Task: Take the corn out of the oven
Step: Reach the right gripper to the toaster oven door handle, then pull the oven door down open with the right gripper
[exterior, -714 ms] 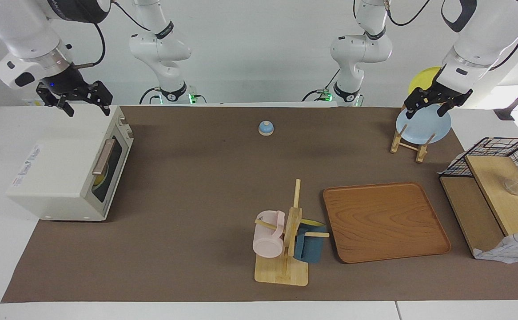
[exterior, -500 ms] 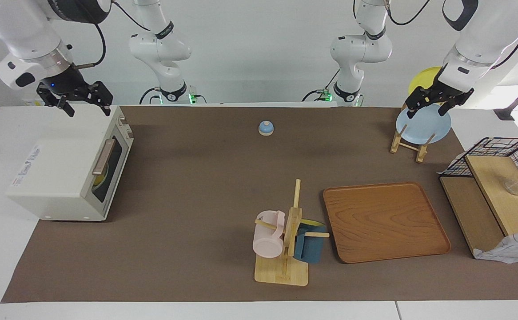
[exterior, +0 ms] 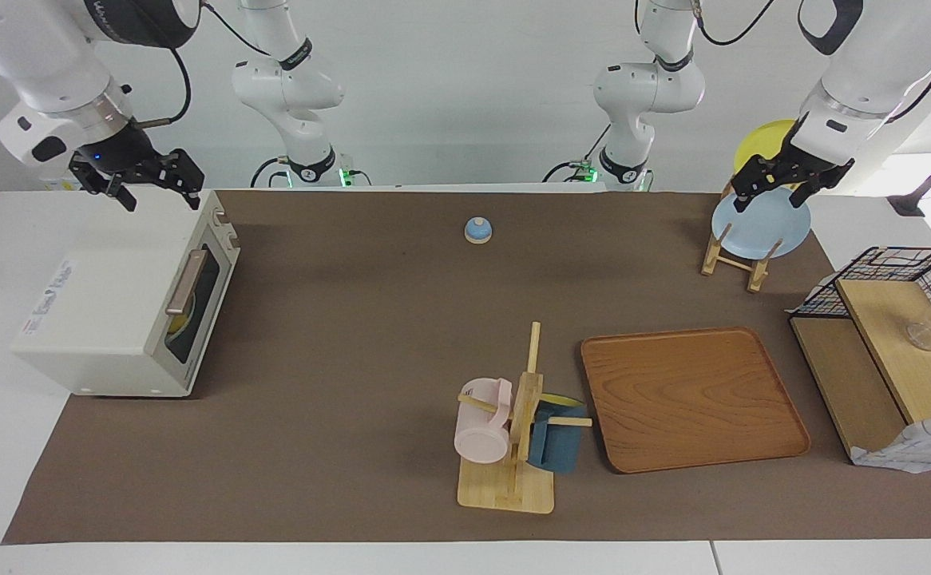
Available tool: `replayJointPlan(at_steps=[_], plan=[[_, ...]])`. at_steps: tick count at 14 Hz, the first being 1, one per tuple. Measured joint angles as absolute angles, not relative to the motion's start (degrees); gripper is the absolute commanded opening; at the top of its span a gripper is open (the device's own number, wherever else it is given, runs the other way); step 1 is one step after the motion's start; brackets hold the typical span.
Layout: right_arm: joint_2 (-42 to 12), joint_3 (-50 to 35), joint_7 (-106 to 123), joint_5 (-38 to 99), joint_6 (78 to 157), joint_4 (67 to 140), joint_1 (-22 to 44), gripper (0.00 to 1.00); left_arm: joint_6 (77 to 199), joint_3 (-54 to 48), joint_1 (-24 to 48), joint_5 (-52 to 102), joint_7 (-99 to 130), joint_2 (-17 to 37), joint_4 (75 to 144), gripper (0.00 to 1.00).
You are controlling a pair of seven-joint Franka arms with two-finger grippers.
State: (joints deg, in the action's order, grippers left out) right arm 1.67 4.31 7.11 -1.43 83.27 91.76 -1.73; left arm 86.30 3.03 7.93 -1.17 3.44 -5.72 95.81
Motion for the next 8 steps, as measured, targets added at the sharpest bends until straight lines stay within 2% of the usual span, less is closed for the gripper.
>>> replayJointPlan(at_steps=[1, 4, 8], plan=[[2.2, 4.3, 7.1, -1.4, 85.0, 93.4, -1.7, 0.0, 86.3, 3.0, 7.9, -1.2, 3.4, -5.7, 95.8, 1.0], [3.3, 4.3, 8.5, -2.4, 93.5, 99.0, -1.6, 0.0, 86.3, 3.0, 7.9, -1.2, 3.4, -5.7, 95.8, 1.0], [0.7, 4.3, 9.3, -4.6, 102.0, 105.3, -1.6, 0.0, 86.2, 3.0, 7.9, -1.2, 3.4, -5.7, 95.8, 1.0]])
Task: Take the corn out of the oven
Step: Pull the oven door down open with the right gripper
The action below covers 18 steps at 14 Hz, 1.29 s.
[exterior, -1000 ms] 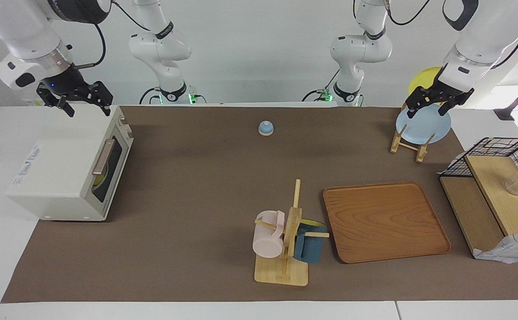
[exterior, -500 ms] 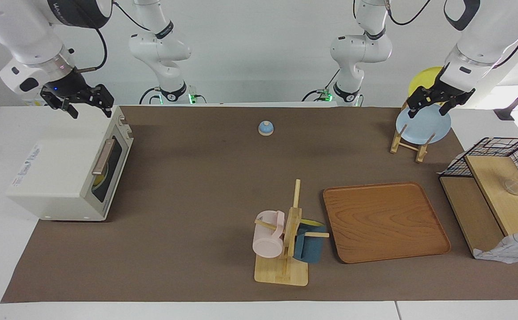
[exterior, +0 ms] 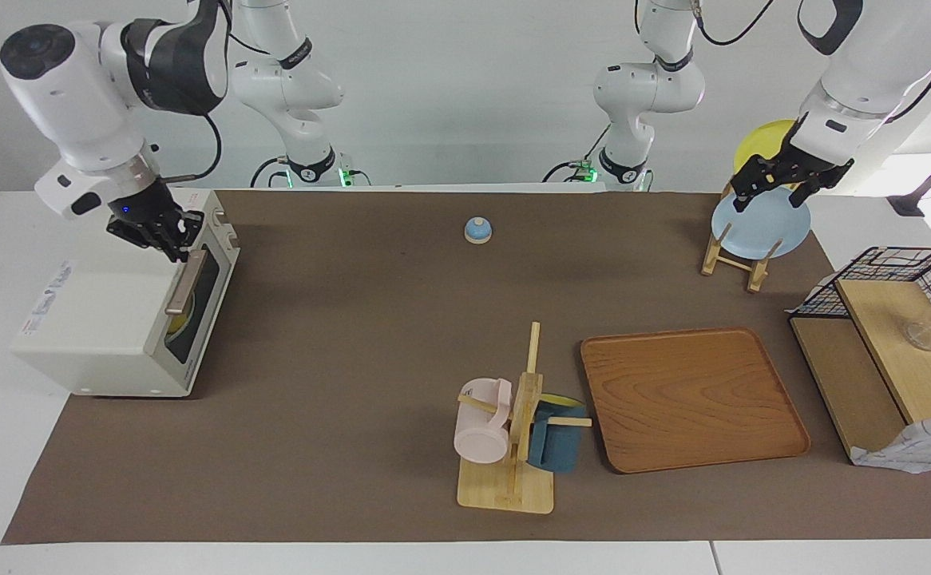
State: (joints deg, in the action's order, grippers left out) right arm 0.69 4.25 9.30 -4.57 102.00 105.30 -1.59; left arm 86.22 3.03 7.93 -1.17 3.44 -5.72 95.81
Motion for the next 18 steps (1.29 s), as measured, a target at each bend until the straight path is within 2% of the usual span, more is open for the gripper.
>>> replayJointPlan(at_steps=[3, 9, 13, 16, 18], plan=[[-1.1, 4.2, 9.4, -6.7, 105.0, 107.4, -1.5, 0.0, 86.2, 3.0, 7.9, -1.2, 3.4, -5.7, 95.8, 1.0], [-1.1, 4.2, 9.4, -7.9, 106.5, 110.3, -1.1, 0.0, 86.2, 3.0, 7.9, -1.2, 3.4, -5.7, 95.8, 1.0], [-1.9, 3.9, 5.8, -7.6, 108.9, 111.8, 2.8, 0.0, 86.1, 3.0, 7.9, -1.2, 3.4, -5.7, 95.8, 1.0], [-5.7, 3.3, 1.1, -6.5, 114.4, 113.2, 6.6, 0.0, 86.1, 3.0, 7.9, -1.2, 3.4, -5.7, 95.8, 1.0], [-10.6, 3.4, -2.5, -6.6, 121.0, 113.7, 8.7, 0.0, 86.1, 3.0, 7.9, -1.2, 3.4, -5.7, 95.8, 1.0]])
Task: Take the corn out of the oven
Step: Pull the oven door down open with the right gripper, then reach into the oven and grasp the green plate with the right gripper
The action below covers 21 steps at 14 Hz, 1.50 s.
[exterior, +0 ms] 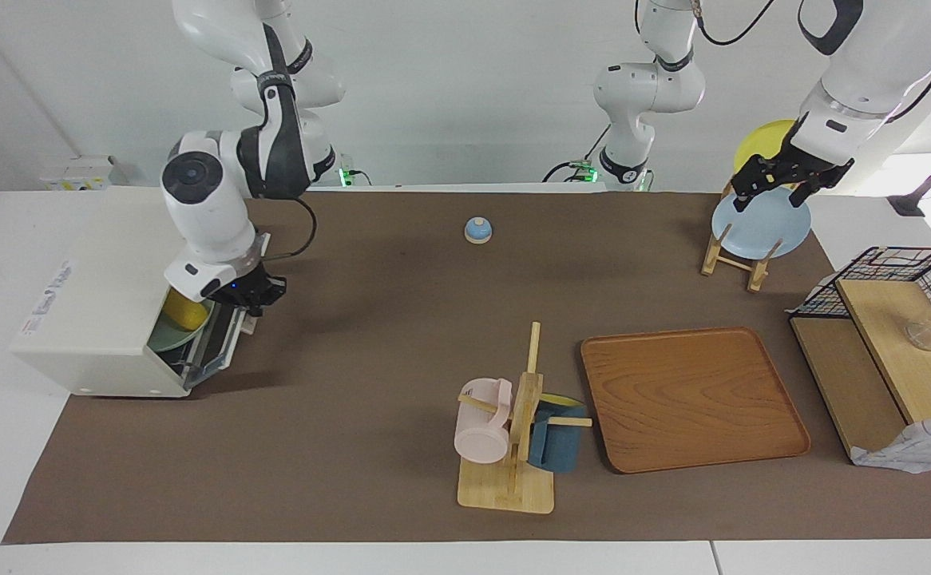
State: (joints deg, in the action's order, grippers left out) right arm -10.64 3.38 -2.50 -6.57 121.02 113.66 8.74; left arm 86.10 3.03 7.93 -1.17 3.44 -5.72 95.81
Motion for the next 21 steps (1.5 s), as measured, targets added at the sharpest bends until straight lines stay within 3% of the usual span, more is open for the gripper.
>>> replayJointPlan(at_steps=[3, 5, 8, 9, 11, 12, 16, 21], plan=[[-17.7, 3.5, -4.3, -5.5, 129.4, 113.7, 9.3, 0.0, 86.1, 3.0, 7.9, -1.2, 3.4, -5.7, 95.8, 1.0], [-19.7, 3.5, -5.2, -3.5, 131.5, 112.7, 9.5, 0.03, 86.1, 3.0, 7.9, -1.2, 3.4, -5.7, 95.8, 1.0], [-19.2, 3.4, -7.0, 1.4, 129.5, 109.2, 12.9, 0.29, 86.1, 3.0, 7.9, -1.2, 3.4, -5.7, 95.8, 1.0], [-18.6, 3.4, -7.9, 1.5, 127.1, 107.8, 13.9, 0.44, 86.1, 3.0, 7.9, -1.2, 3.4, -5.7, 95.8, 1.0], [-15.7, 3.7, -8.6, 1.5, 120.1, 106.2, 13.8, 0.64, 86.1, 3.0, 7.9, -1.2, 3.4, -5.7, 95.8, 1.0], [-13.5, 4.1, -8.6, 1.2, 116.0, 106.0, 12.8, 0.67, 86.1, 3.0, 7.9, -1.2, 3.4, -5.7, 95.8, 1.0], [-7.6, 4.5, -8.2, -1.0, 105.7, 107.3, 6.4, 0.64, 86.1, 3.0, 7.9, -1.2, 3.4, -5.7, 95.8, 1.0], [-7.2, 4.4, -6.4, -3.7, 109.9, 113.2, 4.7, 0.62, 86.1, 3.0, 7.9, -1.2, 3.4, -5.7, 95.8, 1.0]])
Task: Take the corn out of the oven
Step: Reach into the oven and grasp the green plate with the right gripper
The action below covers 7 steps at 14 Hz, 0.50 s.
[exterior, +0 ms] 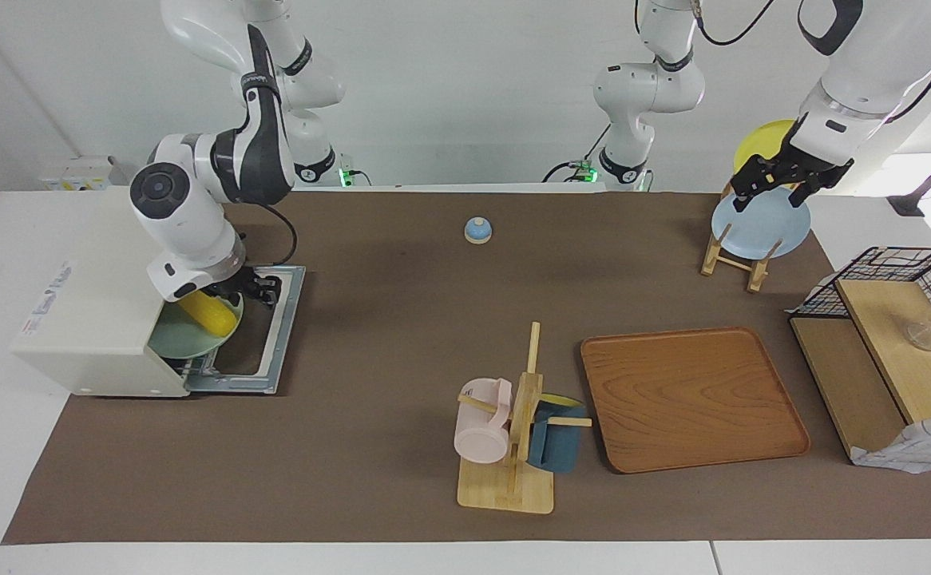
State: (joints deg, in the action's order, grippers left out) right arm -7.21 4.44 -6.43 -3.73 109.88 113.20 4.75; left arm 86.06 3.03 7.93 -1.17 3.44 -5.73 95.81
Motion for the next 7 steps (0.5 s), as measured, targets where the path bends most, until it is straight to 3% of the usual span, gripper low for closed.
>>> replayJointPlan(at_steps=[4, 5, 6, 7], plan=[[-6.7, 4.4, -2.3, -7.7, 114.4, 116.7, 4.2, 0.57, 86.0, 3.0, 7.9, -1.2, 3.4, -5.7, 95.8, 1.0], [-6.4, 4.4, -1.3, -8.3, 115.9, 117.9, 4.2, 0.51, 86.0, 3.0, 7.9, -1.2, 3.4, -5.7, 95.8, 1.0], [-6.1, 4.4, -0.4, -8.5, 117.5, 119.3, 4.1, 0.36, 86.0, 3.0, 7.9, -1.2, 3.4, -5.7, 95.8, 1.0], [-5.8, 4.4, 0.5, -8.9, 118.7, 120.4, 4.0, 0.28, 86.0, 3.0, 7.9, -1.2, 3.4, -5.7, 95.8, 1.0]])
